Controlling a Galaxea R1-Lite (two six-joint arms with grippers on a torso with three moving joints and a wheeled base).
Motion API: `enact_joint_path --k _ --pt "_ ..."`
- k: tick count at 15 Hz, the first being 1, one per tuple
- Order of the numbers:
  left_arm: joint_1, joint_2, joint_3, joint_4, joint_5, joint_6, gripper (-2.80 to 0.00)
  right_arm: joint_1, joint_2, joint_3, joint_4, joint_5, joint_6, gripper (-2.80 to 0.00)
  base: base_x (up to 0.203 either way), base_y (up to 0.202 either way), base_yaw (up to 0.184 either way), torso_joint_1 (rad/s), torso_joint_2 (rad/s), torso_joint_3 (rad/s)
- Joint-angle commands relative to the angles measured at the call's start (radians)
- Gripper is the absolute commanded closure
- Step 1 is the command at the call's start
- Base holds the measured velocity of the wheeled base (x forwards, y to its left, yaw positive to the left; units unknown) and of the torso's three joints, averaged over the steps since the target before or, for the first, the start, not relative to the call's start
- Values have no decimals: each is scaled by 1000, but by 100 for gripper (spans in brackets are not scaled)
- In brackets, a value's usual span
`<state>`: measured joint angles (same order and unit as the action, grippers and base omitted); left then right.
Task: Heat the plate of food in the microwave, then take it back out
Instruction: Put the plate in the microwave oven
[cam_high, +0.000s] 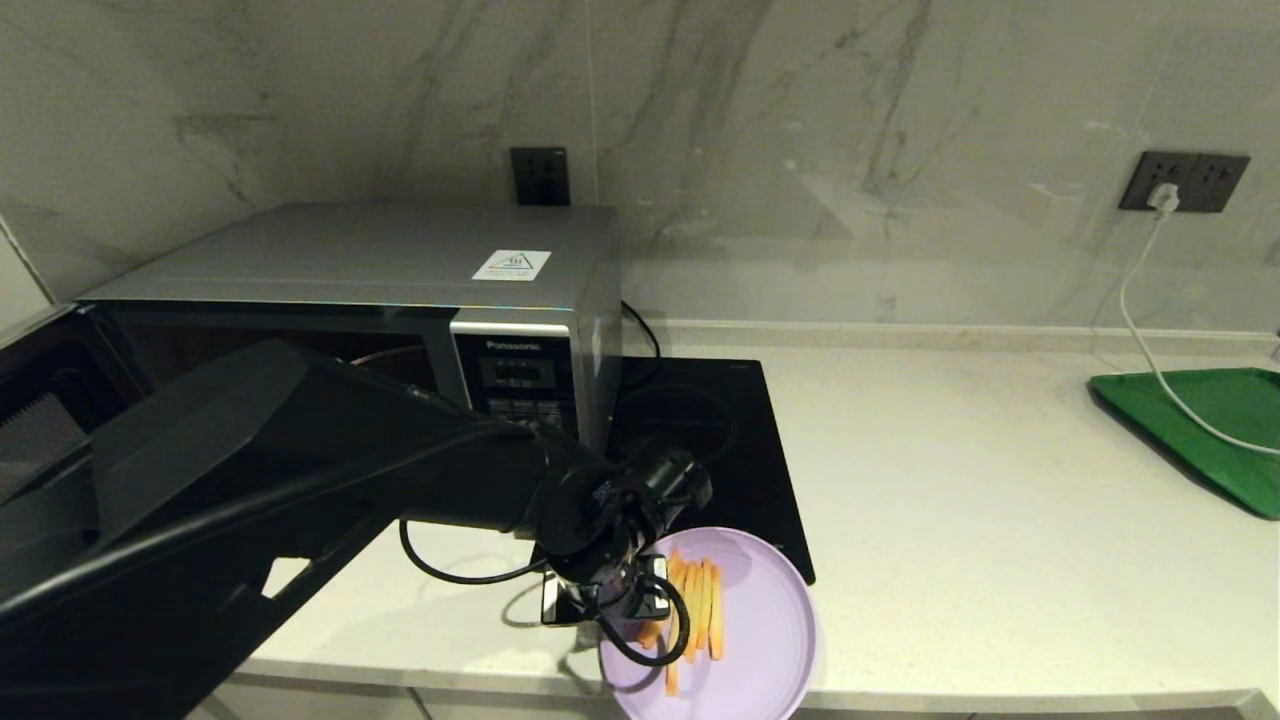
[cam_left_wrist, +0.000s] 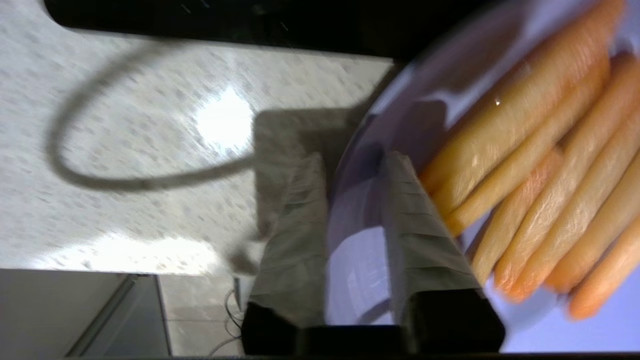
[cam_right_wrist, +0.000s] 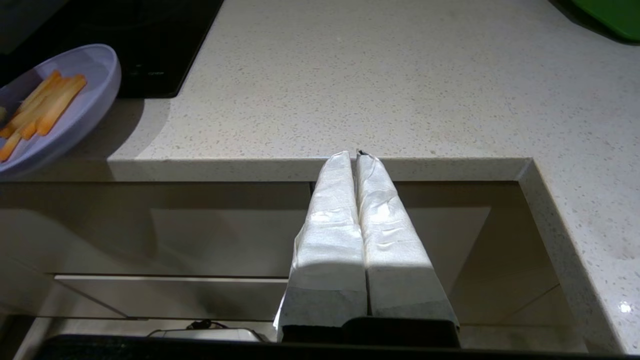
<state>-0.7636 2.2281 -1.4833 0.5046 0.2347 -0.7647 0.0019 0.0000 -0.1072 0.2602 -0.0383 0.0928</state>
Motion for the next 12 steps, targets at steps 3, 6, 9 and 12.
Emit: enact_joint_path --k 3,6,9,12 --pt "9 -35 34 -41 -63 -5 0 0 1 0 1 0 1 0 0 0 0 0 0 0" --pt "36 -58 36 -41 -97 -7 0 1 0 0 2 0 1 0 0 0 0 0 0 0" --pt "68 -108 55 -43 -209 -8 0 0 0 0 2 0 1 0 0 0 0 0 0 0" --pt "104 -144 87 -76 -279 -11 0 0 0 0 1 0 1 0 0 0 0 0 0 0"
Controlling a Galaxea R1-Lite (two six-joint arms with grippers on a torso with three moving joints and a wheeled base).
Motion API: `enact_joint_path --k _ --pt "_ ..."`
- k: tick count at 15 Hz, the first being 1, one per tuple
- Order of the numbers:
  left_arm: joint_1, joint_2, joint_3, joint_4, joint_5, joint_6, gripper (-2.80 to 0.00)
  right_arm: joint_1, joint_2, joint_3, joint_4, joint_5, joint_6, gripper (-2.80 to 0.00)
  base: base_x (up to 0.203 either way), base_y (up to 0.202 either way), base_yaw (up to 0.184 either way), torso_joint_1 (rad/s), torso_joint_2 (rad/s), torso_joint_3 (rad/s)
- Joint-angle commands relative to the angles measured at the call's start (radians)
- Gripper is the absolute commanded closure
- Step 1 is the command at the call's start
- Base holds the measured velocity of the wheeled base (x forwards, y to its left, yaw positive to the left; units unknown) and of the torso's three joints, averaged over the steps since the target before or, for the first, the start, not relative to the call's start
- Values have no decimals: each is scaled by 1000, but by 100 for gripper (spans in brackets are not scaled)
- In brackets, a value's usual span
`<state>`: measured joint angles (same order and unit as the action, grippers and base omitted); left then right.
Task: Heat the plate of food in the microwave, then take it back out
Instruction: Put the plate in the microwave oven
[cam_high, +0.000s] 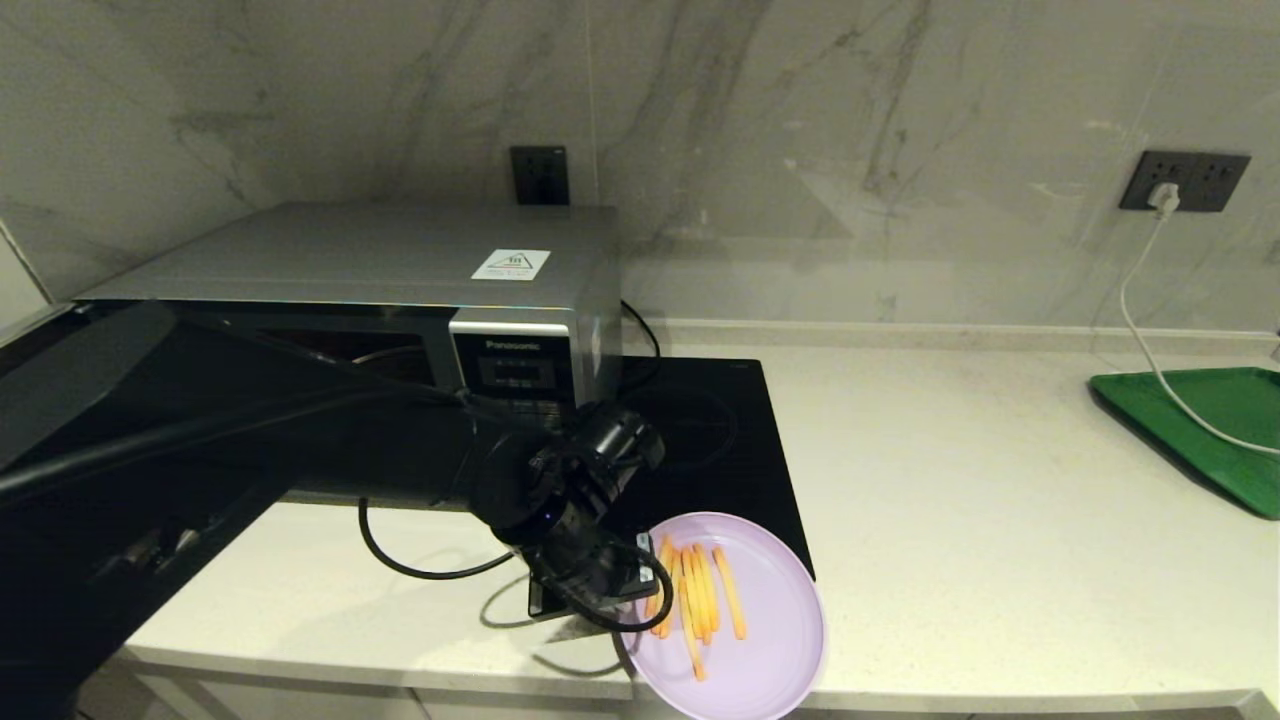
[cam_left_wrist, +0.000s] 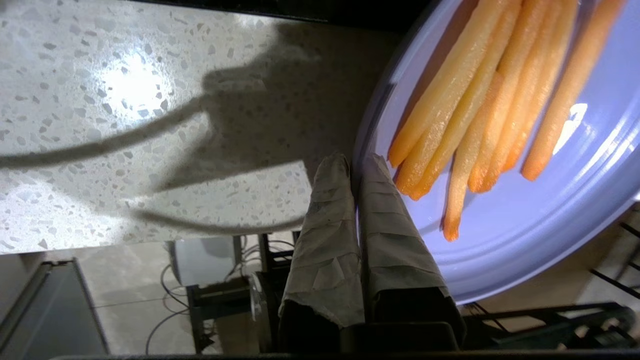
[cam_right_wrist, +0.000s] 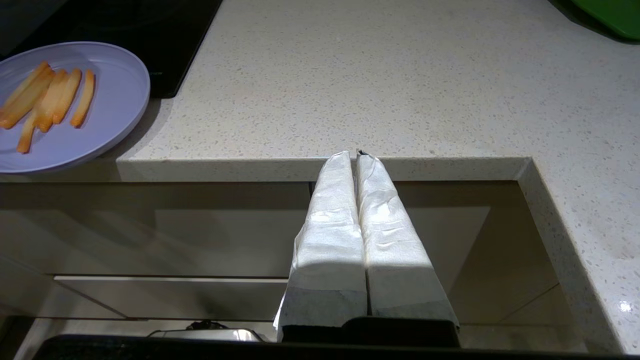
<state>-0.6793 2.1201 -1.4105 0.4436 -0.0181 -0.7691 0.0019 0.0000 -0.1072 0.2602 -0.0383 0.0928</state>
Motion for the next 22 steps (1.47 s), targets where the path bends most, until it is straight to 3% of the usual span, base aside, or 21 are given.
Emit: enact_joint_path --k 1,6,11,17,22 --pt "31 -43 24 -17 -49 -7 0 1 0 0 2 0 1 0 0 0 0 0 0 0" --pt "81 -118 109 -30 -182 -9 0 0 0 0 2 0 1 0 0 0 0 0 0 0" --pt "170 -240 291 -149 -304 -2 0 1 0 0 2 0 1 0 0 0 0 0 0 0" --pt "189 -420 484 -169 -332 19 0 1 0 0 2 0 1 0 0 0 0 0 0 0" --pt "267 -554 599 -168 -332 25 0 0 0 0 2 0 1 0 0 0 0 0 0 0"
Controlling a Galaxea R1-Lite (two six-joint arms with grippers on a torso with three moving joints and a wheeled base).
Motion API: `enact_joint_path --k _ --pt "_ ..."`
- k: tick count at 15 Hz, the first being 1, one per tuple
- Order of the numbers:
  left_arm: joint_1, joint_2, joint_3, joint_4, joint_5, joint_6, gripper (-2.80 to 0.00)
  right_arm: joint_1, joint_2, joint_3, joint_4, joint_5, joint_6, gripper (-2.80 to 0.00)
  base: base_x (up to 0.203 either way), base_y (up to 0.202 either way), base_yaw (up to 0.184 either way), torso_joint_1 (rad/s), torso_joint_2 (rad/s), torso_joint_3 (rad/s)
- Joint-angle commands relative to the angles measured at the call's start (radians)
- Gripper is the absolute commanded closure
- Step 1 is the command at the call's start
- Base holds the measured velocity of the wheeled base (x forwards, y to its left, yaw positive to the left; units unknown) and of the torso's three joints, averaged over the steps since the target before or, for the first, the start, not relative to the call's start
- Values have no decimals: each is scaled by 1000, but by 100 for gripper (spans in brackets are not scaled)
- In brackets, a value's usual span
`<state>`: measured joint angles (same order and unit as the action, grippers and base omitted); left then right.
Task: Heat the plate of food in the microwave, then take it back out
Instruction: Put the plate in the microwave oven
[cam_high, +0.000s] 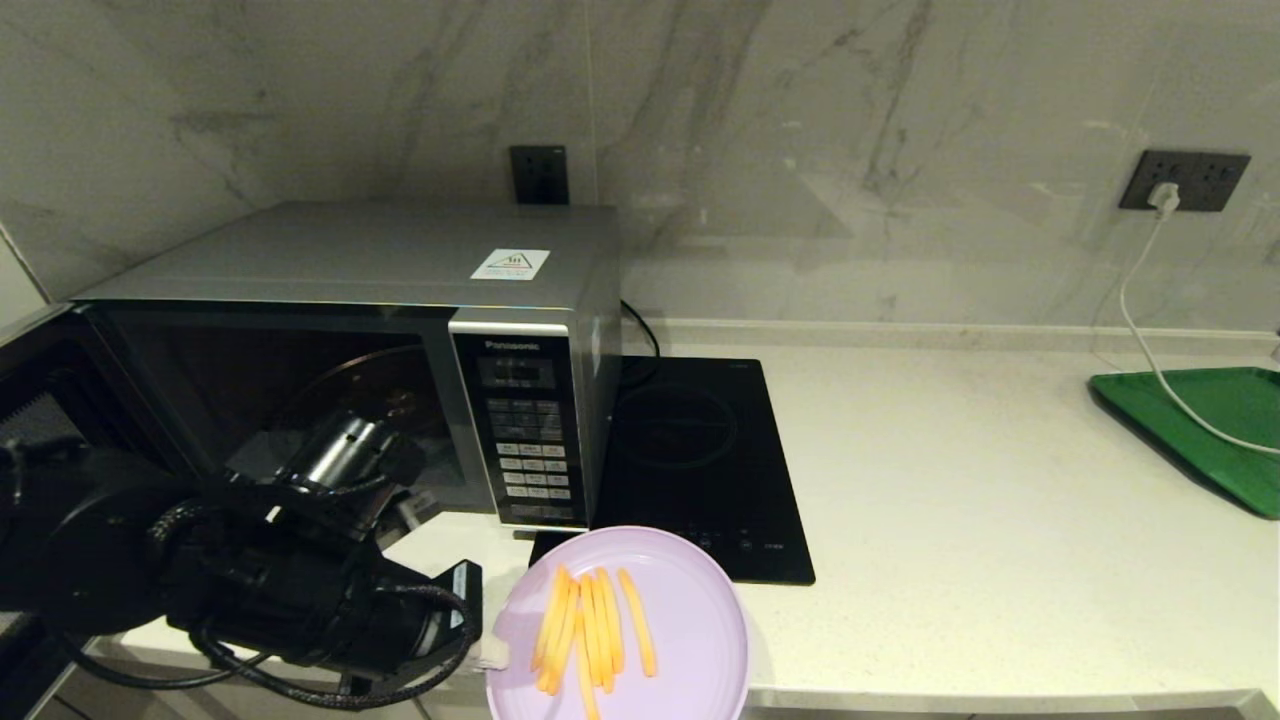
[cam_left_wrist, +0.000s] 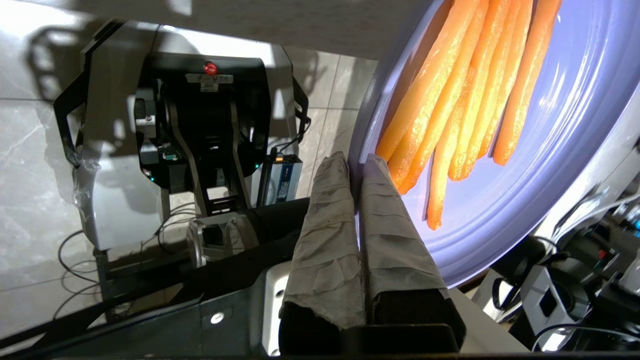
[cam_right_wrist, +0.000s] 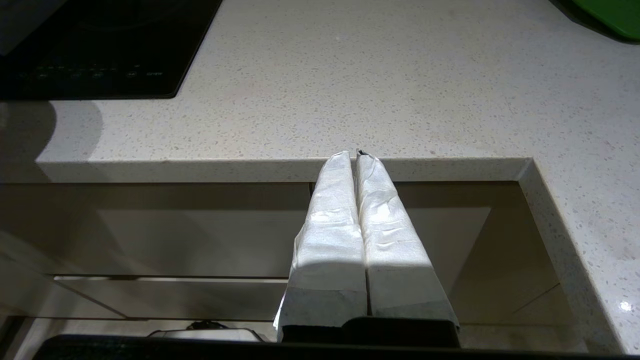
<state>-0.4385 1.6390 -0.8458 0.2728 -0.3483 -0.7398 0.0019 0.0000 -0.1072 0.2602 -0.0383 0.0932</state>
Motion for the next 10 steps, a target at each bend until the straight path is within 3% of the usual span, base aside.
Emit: enact_joint_path --k 1,5,10 --pt "49 -107 46 5 -2 -4 0 0 0 0 2 0 0 0 0 0 0 0 0 0" --pt "229 -238 129 10 1 21 0 1 0 0 1 0 0 0 0 0 0 0 0 0" --pt "598 -347 253 23 -46 202 0 1 0 0 1 0 0 0 0 0 0 0 0 0"
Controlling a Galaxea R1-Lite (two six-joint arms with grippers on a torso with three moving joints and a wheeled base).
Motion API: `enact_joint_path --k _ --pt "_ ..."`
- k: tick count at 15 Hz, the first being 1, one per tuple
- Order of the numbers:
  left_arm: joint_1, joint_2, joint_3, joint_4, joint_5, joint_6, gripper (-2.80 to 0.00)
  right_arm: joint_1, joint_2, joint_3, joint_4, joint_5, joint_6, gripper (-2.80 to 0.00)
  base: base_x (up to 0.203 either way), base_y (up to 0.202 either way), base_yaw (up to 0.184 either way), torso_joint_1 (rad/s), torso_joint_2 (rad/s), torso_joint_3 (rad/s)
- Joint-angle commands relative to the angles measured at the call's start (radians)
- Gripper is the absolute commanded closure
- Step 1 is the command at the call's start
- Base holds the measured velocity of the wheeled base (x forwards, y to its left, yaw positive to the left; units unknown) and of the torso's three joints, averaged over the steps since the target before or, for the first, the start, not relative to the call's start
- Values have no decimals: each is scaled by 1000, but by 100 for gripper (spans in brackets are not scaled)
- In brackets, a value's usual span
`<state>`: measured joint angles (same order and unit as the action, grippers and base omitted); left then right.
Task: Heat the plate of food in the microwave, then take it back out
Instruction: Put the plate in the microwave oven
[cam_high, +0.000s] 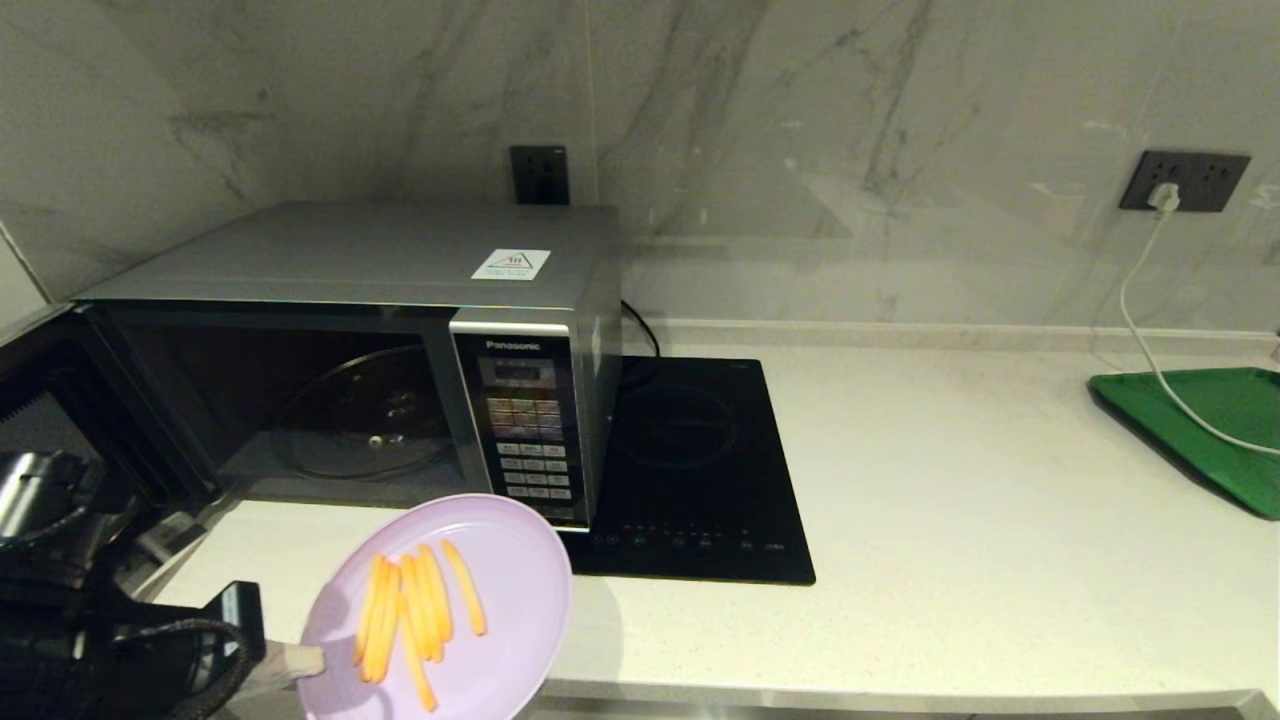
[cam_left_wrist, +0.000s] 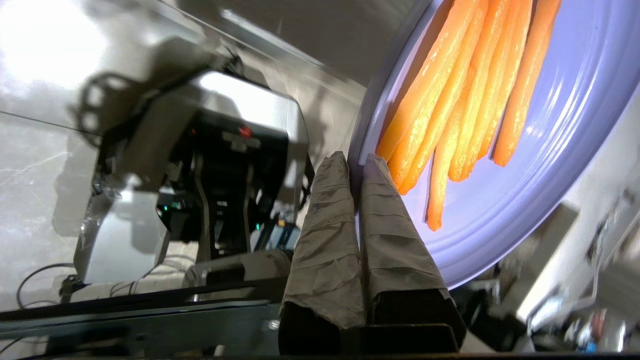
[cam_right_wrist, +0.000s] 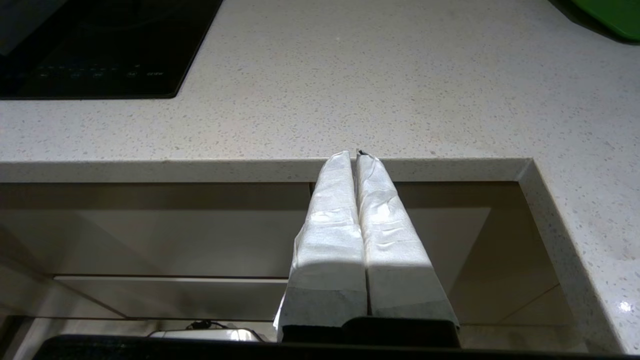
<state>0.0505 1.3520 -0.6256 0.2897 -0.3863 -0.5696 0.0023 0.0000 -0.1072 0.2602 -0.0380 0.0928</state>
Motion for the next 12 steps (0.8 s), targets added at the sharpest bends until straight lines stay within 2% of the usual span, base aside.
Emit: enact_joint_path --k 1,3,5,8,10,12 --pt "179 -85 48 20 -14 70 0 0 0 0 2 0 1 0 0 0 0 0 0 0" --pt "298 -140 77 41 -30 128 0 0 0 0 2 0 1 0 0 0 0 0 0 0" --pt "378 -193 94 43 -38 140 0 -1 0 0 2 0 1 0 0 0 0 0 0 0" --pt "393 -186 85 30 -31 70 0 -1 0 0 2 0 1 0 0 0 0 0 0 0" --pt "392 -135 65 7 -30 -11 0 1 0 0 2 0 1 0 0 0 0 0 0 0" --pt "392 -55 40 -13 -25 -66 0 0 0 0 2 0 1 0 0 0 0 0 0 0"
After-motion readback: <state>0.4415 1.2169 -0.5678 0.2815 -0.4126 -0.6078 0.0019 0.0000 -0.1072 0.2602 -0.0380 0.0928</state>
